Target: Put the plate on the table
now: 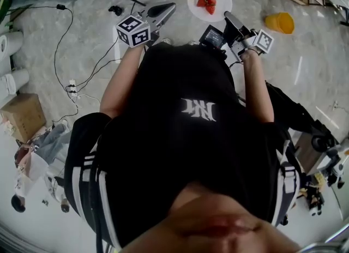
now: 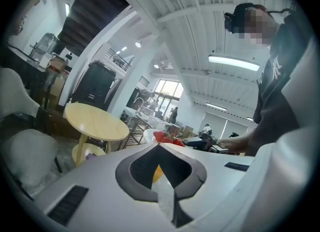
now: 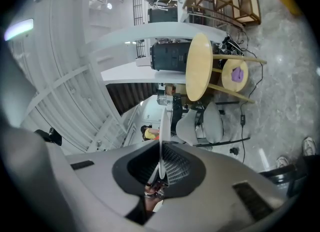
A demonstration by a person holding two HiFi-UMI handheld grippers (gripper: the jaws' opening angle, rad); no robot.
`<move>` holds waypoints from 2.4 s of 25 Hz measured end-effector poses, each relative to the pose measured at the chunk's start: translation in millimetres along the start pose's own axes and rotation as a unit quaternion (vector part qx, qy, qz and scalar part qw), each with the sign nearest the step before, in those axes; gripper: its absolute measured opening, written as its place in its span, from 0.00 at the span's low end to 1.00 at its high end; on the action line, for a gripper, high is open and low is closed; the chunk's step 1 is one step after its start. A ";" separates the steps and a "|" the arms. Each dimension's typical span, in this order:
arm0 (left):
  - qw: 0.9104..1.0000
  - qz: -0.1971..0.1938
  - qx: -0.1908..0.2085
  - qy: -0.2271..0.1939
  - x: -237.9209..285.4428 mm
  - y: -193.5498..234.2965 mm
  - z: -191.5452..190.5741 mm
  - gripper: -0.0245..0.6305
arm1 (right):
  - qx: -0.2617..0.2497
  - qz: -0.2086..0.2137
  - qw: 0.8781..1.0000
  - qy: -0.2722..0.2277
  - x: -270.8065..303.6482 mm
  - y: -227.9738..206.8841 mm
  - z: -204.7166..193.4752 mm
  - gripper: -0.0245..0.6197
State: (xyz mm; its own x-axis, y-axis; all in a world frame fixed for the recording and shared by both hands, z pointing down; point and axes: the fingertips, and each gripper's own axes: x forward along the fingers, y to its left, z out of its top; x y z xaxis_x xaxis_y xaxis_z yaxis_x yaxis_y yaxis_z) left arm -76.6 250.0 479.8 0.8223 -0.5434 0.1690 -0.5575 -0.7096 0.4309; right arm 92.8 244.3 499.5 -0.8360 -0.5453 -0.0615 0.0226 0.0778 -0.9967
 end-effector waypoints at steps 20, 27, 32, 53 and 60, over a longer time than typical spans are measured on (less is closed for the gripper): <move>1.000 -0.001 0.002 0.019 10.8 -4.9 1.7 0.04 | 0.007 0.003 1.000 0.017 -6.5 -2.5 7.1 0.06; 1.000 0.004 0.003 0.019 10.0 -5.8 0.8 0.04 | 0.011 0.007 1.000 0.016 -6.7 -5.2 10.0 0.06; 1.000 0.009 0.001 0.018 9.4 -6.6 -1.8 0.04 | 0.014 0.012 1.000 0.018 -6.9 -6.3 10.5 0.06; 0.999 0.031 0.002 0.026 19.4 -27.7 -14.5 0.04 | 0.027 0.041 0.999 0.010 -30.0 -9.2 27.9 0.06; 0.999 0.019 0.002 0.032 26.9 -29.2 -12.6 0.04 | 0.019 0.052 0.998 -0.017 -34.5 -4.3 40.8 0.06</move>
State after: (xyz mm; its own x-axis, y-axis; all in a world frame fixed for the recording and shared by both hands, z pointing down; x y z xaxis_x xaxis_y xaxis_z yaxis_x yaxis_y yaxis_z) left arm -36.7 261.8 482.9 0.8057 -0.5410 0.2411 -0.5892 -0.6909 0.4190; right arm 143.9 228.6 503.7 -0.8087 -0.5643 -0.1658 0.1294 0.1043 -0.9861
